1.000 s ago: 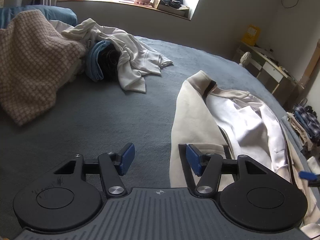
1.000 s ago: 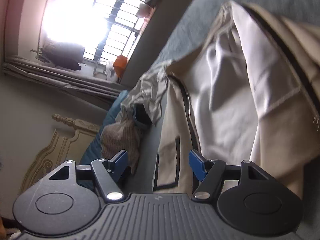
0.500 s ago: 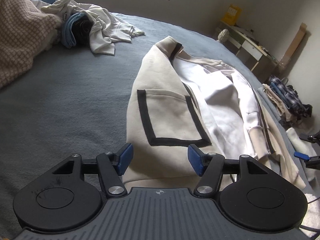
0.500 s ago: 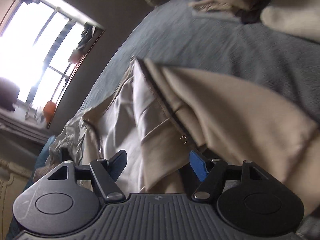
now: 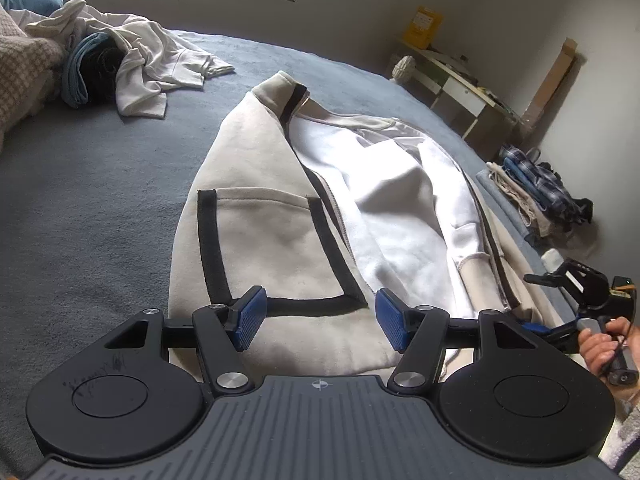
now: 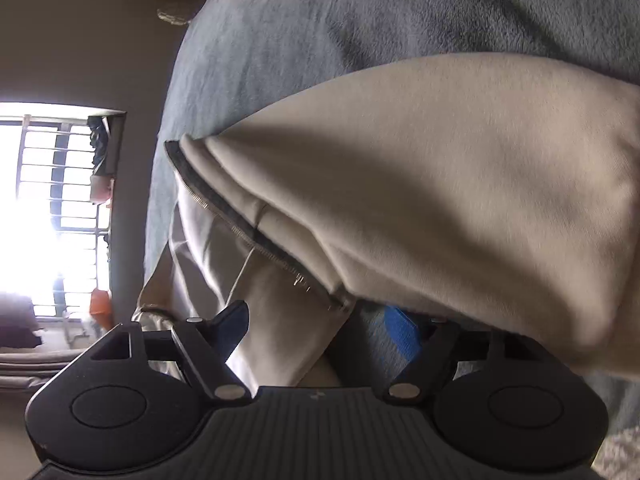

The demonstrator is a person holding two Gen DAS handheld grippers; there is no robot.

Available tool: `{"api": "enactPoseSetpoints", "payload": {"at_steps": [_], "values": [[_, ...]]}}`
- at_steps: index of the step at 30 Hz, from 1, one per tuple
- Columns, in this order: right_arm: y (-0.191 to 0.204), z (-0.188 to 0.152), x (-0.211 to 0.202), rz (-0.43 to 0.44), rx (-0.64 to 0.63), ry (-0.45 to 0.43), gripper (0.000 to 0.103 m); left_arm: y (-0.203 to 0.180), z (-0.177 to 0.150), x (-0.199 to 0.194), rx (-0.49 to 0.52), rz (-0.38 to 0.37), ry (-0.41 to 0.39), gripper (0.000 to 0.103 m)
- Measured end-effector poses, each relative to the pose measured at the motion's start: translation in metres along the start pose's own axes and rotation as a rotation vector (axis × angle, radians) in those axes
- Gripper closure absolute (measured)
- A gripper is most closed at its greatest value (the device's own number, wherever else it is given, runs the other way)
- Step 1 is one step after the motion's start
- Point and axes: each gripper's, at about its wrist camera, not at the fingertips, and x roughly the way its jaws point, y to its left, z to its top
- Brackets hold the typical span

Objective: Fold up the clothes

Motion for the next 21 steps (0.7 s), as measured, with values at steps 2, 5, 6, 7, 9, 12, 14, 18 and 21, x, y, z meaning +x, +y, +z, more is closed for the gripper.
{"api": "enactPoseSetpoints", "payload": {"at_steps": [2,5,6,7,9,12,14,18,21], "values": [[-0.011,0.007,-0.003,0.033,0.086,-0.076,0.026,0.004,-0.001,0.002,-0.012,-0.003,0.004,0.043],[-0.035,0.015,-0.011,0.111,0.247,-0.167,0.026,0.01,-0.001,0.006,-0.033,-0.008,0.013,0.043],[-0.041,0.018,-0.009,0.119,0.287,-0.183,0.026,0.011,0.0,0.008,-0.041,-0.01,0.018,0.043],[-0.043,0.024,-0.005,0.108,0.307,-0.194,0.031,0.012,0.0,0.01,-0.048,-0.011,0.021,0.043],[-0.026,0.039,-0.005,0.059,0.231,-0.252,0.056,0.013,0.002,0.011,-0.047,-0.013,0.022,0.043],[0.013,0.07,-0.019,0.038,0.06,-0.382,0.081,0.011,0.003,0.01,-0.034,-0.021,0.014,0.043],[0.043,0.094,-0.036,0.057,-0.065,-0.484,0.082,0.01,0.002,0.01,-0.029,-0.026,0.016,0.043],[0.062,0.128,-0.043,0.043,-0.116,-0.438,0.061,0.007,0.002,0.015,-0.026,-0.03,0.025,0.043],[0.048,0.117,-0.033,0.033,-0.083,-0.3,0.035,0.006,0.002,0.019,-0.024,-0.026,0.028,0.043]]}}
